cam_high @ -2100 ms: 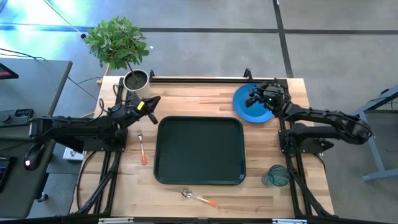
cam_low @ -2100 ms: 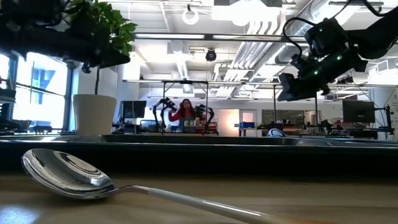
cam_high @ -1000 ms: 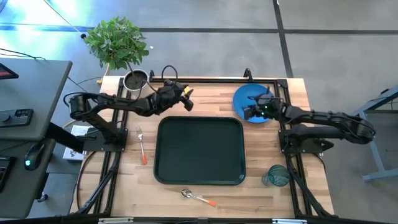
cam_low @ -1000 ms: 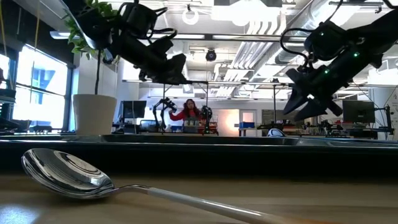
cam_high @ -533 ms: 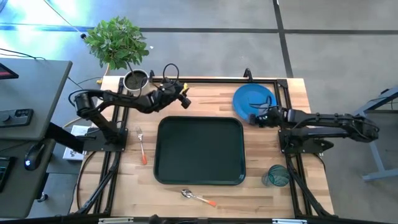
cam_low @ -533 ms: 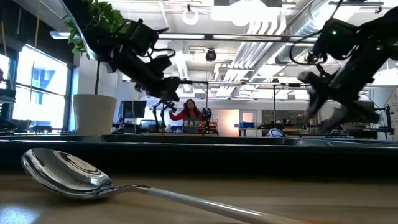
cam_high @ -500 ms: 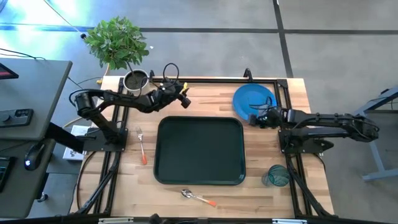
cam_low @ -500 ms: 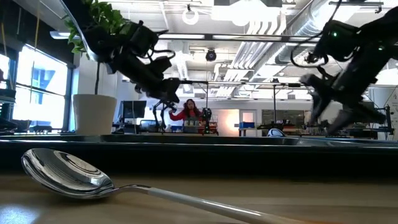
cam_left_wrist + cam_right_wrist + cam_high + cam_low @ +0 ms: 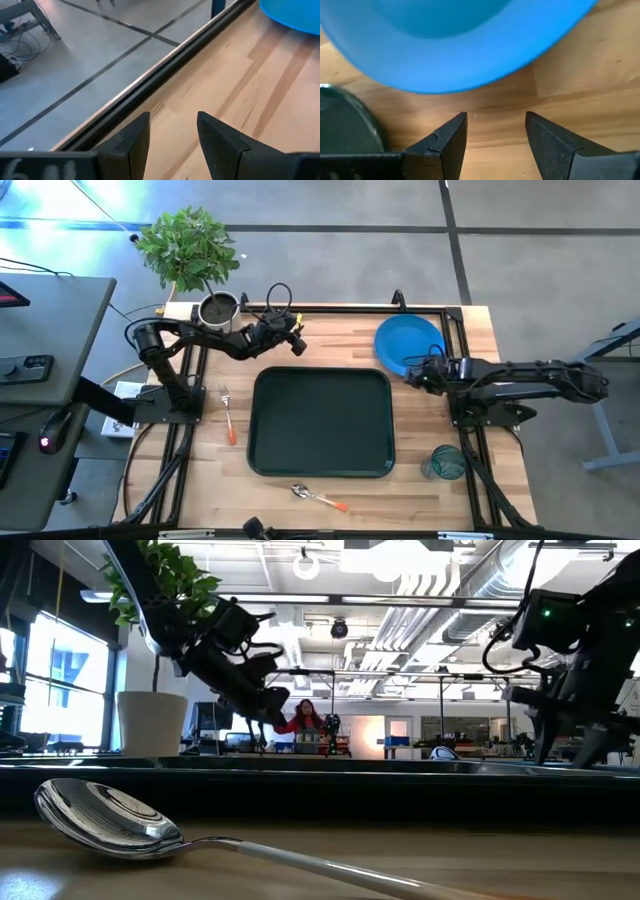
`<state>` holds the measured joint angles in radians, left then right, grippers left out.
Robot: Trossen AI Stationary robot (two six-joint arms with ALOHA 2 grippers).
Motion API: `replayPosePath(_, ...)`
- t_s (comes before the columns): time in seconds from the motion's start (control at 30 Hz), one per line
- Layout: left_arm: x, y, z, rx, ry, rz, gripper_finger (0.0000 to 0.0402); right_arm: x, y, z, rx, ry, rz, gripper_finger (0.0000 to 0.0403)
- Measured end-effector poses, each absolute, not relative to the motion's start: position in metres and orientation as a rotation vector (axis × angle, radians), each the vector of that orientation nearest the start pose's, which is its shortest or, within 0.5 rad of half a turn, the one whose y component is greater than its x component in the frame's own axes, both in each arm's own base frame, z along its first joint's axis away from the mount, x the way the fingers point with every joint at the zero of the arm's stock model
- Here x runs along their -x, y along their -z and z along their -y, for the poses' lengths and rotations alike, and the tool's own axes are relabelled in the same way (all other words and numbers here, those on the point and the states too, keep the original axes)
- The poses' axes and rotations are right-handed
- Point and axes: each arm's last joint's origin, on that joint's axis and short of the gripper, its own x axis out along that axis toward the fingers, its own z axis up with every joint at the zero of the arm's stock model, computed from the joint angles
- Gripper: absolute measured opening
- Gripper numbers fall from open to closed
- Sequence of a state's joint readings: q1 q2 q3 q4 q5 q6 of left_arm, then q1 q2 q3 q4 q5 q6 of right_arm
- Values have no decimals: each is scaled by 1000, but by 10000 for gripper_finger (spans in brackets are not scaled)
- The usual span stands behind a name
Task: Pick and place plate/cup/fork/spoon on tray
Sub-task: Put the blue plate on the black tray
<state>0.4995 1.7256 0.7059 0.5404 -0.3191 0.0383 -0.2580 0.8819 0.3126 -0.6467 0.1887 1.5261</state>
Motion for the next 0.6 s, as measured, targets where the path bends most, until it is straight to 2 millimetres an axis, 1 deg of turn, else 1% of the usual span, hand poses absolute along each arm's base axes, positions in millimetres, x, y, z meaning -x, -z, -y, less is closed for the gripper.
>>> replayPosePath(0.1,-281,-140,-163,9,-790,-517,154,-121,-132,38,-1313,1292,-653,193)
replayPosePath(0.2,-282,-137,-163,10,-789,-527,154,-121,-130,40,-1280,1382,-572,193)
replayPosePath(0.47,-282,-134,-163,10,-785,-542,154,-127,-132,42,-1300,1354,-504,193)
replayPosePath(0.6,-281,-132,-162,10,-783,-560,154,-129,-132,40,-1320,1323,-527,193)
